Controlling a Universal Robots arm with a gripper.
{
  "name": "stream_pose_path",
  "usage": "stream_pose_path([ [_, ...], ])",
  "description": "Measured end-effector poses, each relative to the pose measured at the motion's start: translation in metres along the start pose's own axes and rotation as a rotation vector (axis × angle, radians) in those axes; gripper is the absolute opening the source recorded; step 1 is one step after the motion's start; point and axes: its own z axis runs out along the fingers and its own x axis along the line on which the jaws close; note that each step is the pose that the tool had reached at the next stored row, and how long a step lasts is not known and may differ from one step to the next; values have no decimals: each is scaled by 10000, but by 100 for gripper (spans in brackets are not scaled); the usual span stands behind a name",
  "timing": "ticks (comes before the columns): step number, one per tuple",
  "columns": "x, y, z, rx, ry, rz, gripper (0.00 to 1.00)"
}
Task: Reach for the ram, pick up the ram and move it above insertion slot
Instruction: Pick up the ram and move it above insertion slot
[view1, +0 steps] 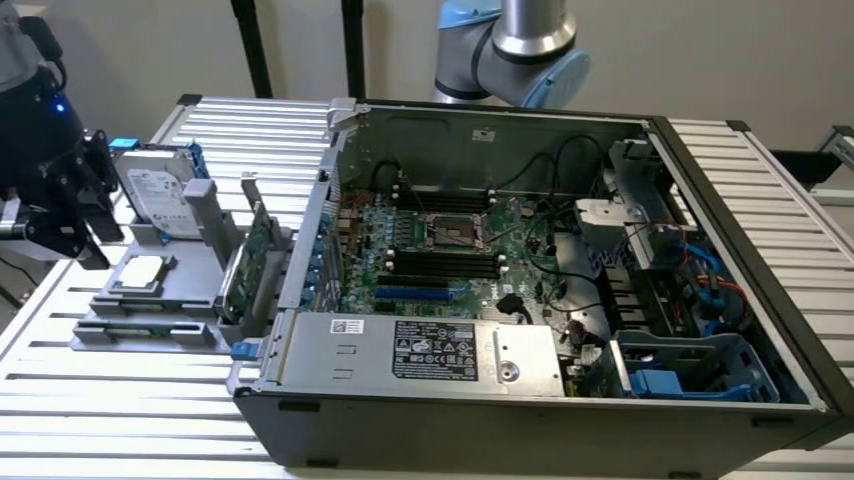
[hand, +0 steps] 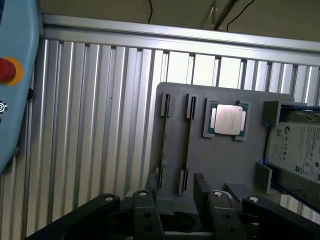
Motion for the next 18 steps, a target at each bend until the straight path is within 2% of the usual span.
stream_pose_path([
  [18,46,7,327,11,-4,266,42],
])
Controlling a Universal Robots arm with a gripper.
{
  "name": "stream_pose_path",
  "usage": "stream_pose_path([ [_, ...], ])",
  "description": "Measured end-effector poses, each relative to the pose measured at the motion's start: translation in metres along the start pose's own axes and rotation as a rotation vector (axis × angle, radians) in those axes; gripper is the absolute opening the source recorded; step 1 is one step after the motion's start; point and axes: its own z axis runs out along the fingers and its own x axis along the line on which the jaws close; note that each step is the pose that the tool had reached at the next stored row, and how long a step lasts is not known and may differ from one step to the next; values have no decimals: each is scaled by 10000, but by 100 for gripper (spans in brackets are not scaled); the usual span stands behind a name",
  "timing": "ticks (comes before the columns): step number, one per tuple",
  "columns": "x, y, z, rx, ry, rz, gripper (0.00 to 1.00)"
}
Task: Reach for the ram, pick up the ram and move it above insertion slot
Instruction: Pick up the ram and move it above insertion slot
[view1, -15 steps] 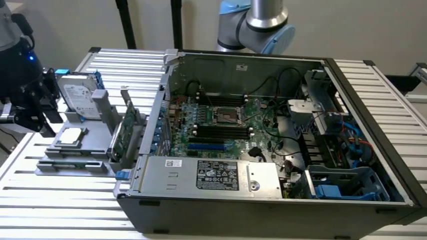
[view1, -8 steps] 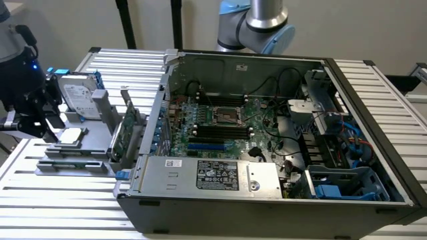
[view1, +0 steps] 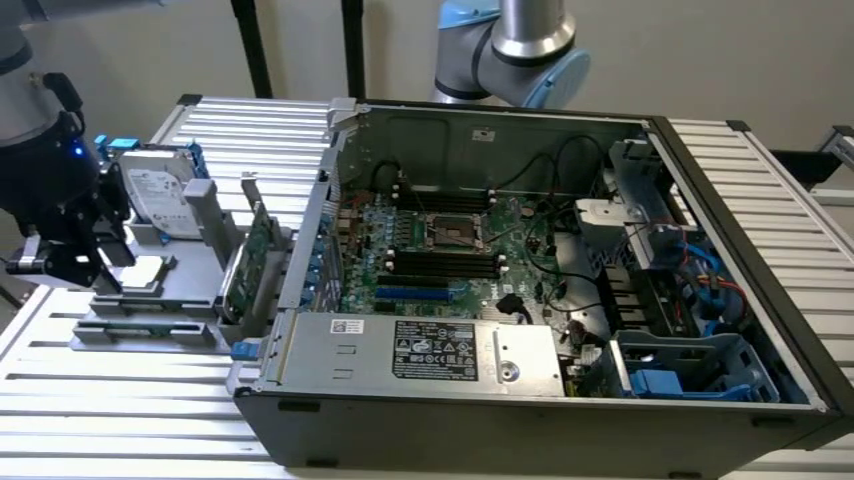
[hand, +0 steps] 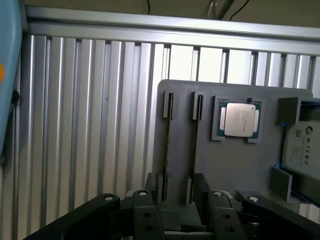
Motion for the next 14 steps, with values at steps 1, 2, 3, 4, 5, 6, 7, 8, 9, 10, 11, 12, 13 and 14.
stream_pose_path([
  [1,0,0,18,0,0,9,42],
  [2,0,1,36,1,0,18,42],
  [3,0,1,54,2,-1,27,42],
  [4,1,1,73,2,-1,33,42],
  [5,0,1,90,2,-1,38,42],
  [6,0,2,110,2,-1,42,42],
  [7,0,2,128,2,-1,45,42],
  [8,0,2,147,3,-1,49,42],
  [9,0,2,165,3,-1,52,42],
  [10,0,2,182,3,-1,56,42],
  [11,0,2,200,2,-1,59,42],
  [12,0,2,218,3,-2,62,42],
  [13,0,3,236,3,-1,66,42],
  [14,0,3,254,2,-1,69,42],
])
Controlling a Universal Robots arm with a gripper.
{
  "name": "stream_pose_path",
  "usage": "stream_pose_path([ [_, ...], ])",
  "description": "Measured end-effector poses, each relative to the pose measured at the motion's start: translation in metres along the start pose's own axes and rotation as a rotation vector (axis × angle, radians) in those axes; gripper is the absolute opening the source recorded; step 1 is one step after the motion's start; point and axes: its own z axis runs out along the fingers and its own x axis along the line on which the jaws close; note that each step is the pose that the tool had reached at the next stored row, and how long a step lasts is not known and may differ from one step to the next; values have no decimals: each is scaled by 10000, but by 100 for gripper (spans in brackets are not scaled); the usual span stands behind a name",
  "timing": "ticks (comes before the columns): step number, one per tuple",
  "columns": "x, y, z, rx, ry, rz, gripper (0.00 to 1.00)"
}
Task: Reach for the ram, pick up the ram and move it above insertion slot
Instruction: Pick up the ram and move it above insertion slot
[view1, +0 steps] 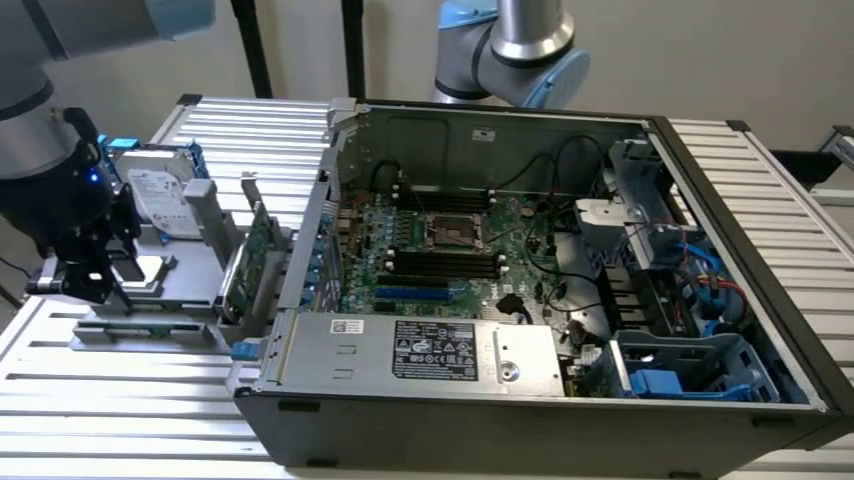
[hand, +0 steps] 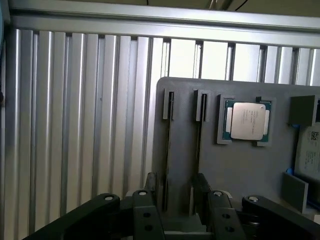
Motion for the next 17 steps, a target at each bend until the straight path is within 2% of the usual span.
stream_pose_path([
  [17,-1,9,311,1,-1,64,42],
])
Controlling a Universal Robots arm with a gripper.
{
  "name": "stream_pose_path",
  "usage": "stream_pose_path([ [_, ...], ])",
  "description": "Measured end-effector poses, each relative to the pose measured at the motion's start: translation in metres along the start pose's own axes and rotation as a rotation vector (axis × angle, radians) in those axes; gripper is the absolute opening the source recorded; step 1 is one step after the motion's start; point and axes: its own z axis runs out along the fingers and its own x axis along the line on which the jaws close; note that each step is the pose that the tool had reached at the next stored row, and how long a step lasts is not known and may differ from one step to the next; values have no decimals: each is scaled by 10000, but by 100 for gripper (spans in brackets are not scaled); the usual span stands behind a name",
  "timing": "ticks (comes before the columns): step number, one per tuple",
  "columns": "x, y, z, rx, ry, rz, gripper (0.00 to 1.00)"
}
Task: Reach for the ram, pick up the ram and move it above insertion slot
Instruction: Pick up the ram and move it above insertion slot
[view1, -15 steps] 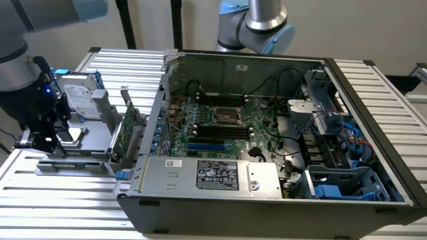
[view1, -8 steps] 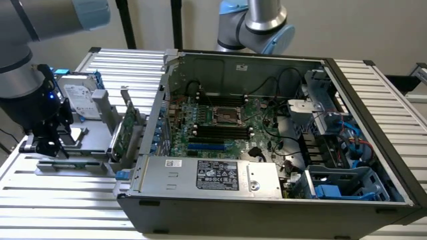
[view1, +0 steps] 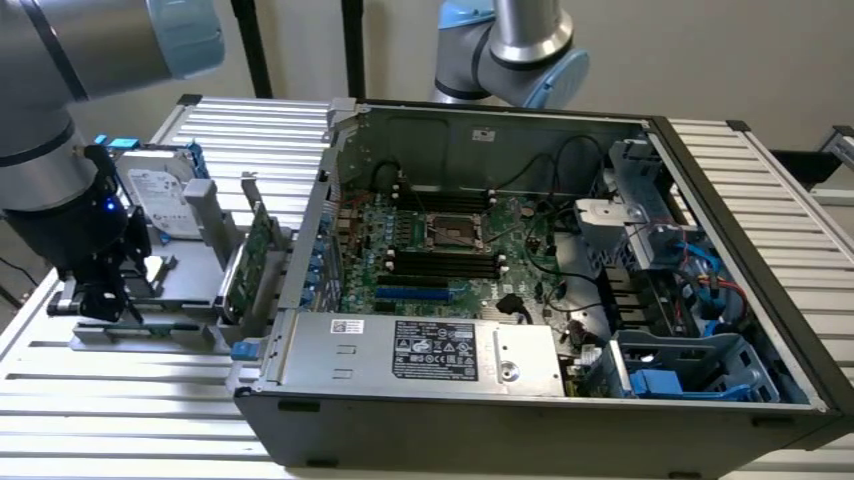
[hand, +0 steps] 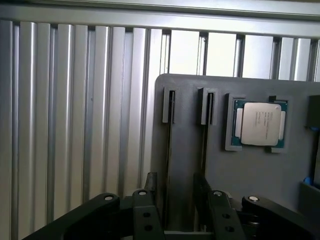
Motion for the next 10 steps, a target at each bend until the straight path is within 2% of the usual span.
stream_pose_path([
  [10,17,14,175,-1,0,74,42],
])
